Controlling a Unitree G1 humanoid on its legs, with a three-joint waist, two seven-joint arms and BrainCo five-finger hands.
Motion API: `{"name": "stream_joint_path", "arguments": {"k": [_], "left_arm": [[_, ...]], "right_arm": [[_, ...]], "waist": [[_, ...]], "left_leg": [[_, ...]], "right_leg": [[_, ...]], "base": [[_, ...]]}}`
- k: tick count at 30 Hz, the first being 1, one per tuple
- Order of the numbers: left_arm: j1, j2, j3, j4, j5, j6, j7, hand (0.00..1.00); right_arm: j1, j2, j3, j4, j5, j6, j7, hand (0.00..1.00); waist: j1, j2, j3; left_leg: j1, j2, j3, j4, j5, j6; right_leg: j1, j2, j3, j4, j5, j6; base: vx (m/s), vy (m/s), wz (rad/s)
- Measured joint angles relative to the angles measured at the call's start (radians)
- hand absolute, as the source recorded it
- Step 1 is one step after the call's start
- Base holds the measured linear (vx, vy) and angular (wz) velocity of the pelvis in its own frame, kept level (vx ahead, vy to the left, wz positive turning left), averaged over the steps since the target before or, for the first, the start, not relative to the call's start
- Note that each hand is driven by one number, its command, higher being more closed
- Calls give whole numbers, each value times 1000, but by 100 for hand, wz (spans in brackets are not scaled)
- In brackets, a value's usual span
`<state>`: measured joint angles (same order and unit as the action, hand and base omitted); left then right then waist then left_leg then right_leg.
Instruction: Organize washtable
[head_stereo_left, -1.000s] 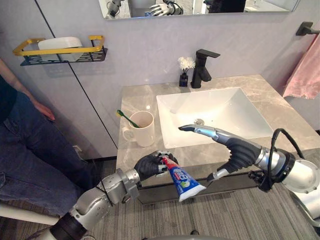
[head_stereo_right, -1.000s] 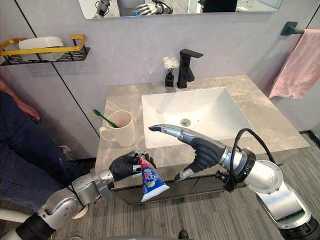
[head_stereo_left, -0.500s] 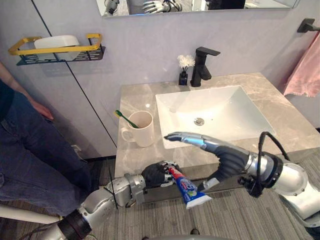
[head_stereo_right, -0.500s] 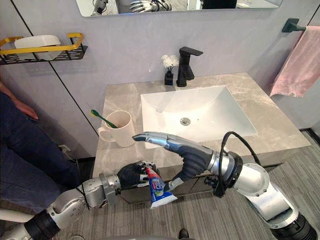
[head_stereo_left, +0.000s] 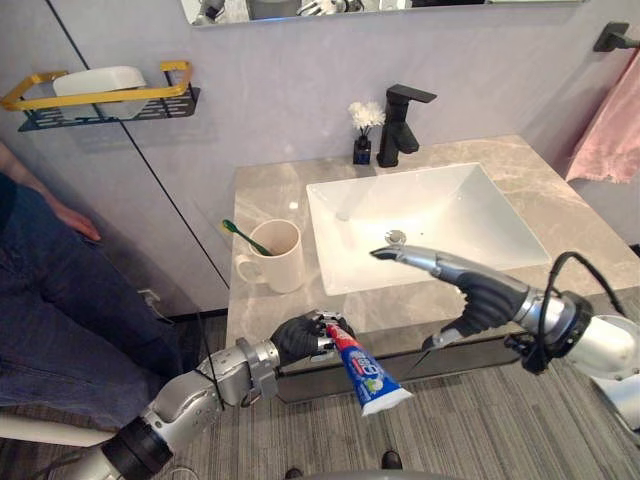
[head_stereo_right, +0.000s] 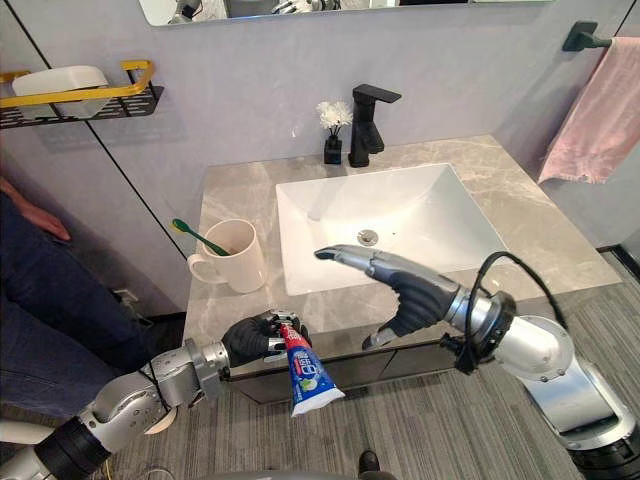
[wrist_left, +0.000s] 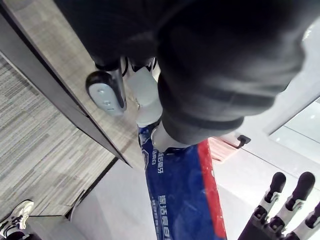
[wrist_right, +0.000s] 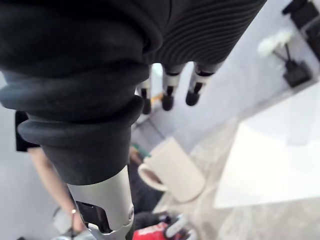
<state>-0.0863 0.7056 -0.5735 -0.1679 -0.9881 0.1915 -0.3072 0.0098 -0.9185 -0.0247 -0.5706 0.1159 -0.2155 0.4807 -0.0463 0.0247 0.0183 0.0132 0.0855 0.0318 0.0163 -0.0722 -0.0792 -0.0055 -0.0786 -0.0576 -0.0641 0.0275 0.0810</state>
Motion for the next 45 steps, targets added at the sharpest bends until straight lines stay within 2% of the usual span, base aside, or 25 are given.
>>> {"name": "stream_joint_path", "arguments": {"k": [4, 7, 9, 11, 19, 24, 25, 29, 30, 32, 35, 40, 43, 45], "left_arm": [[36, 0, 57, -9, -2, 7, -20, 100], [52, 0, 193, -19, -3, -2, 11, 100], [50, 16, 276, -19, -8, -28, 31, 100], [50, 38, 289, -22, -22, -39, 29, 100], [43, 49, 286, -31, -29, -39, 31, 100], [-21, 68, 286, -31, -64, -52, 51, 100], [-55, 70, 260, -32, -66, -49, 47, 100], [-59, 92, 257, -36, -67, -49, 48, 100], [-59, 132, 214, -79, -76, -44, 46, 100], [-59, 162, 175, -144, -94, -25, 21, 100], [-57, 162, 163, -158, -102, -20, 5, 100], [-48, 167, 132, -181, -103, 1, 6, 100], [-48, 168, 68, -224, -103, 7, 6, 100], [-48, 167, 49, -229, -103, 11, 8, 100]], "right_arm": [[-14, 0, -136, 43, -10, -1, -24, 0], [-37, 0, -209, 81, -9, -1, -88, 0], [-46, 0, -233, 80, -8, -11, -109, 0], [-46, 3, -250, 75, -8, -14, -107, 0], [-36, 32, -250, 1, -9, -18, -87, 0], [-1, 48, -159, -45, -8, -30, -62, 0], [11, 47, -71, -69, -42, -32, -23, 0], [25, 42, -33, -84, -48, -34, -19, 0], [60, -3, 35, -85, -73, -40, -17, 0], [97, -47, 76, -85, -149, -43, 4, 0], [106, -51, 84, -85, -168, -45, 5, 0], [108, -91, 145, -83, -279, -70, -2, 0], [105, -93, 190, -80, -441, -94, -58, 0], [104, -93, 211, -69, -492, -106, -80, 0]], "waist": [[-3, 1, 0], [-5, 2, -1], [-7, 4, -2], [-8, 4, -2], [-4, 3, -3], [-1, 2, -4], [4, 2, -5], [5, 2, -14], [8, 3, -28], [10, 3, -29], [8, 6, -31], [8, 14, -36], [9, 19, -39], [8, 19, -39]], "left_leg": [[2, 2, 7, 0, 0, 0], [3, 3, 8, 0, 1, -2], [3, 4, 8, -2, 1, -2], [3, 3, 8, -5, 1, -2], [3, 3, 5, -7, 1, -2], [4, 3, 5, -3, 2, -2], [3, 3, 11, -2, 2, -2], [1, 2, 9, -2, 2, -2], [-2, 2, -1, -2, 2, -2], [-3, 0, -3, -2, 3, 0], [-3, -2, -3, -2, 6, 1], [-3, -1, -4, -2, 8, 0], [-3, -2, -6, -2, 8, 0], [-3, -3, -8, -2, 8, 0]], "right_leg": [[-2, 3, 5, 3, 1, -1], [-3, 5, 6, 2, 3, -2], [0, 5, 6, -5, 6, -2], [0, 4, 6, -8, 6, -2], [0, 3, 3, -9, 6, -2], [1, 3, 3, -7, 7, -1], [1, 3, 4, -8, 9, -1], [0, 2, 3, -9, 9, -1], [2, 1, -5, -11, 9, -1], [3, -2, -11, -10, 9, -1], [7, -4, -18, -10, 9, -1], [10, -3, -22, -10, 9, -1], [11, -5, -26, -10, 9, -1], [12, -5, -27, -10, 9, -1]], "base": [[-20, 1, -3], [-8, 0, -1], [0, 0, 0], [0, 0, 0], [0, 0, 0], [0, 0, 0], [0, 0, 0], [0, 0, 2], [0, 0, 11], [0, 0, 10], [-24, 3, 6], [-16, 1, 2], [1, 6, 2], [-4, 3, 2]]}}
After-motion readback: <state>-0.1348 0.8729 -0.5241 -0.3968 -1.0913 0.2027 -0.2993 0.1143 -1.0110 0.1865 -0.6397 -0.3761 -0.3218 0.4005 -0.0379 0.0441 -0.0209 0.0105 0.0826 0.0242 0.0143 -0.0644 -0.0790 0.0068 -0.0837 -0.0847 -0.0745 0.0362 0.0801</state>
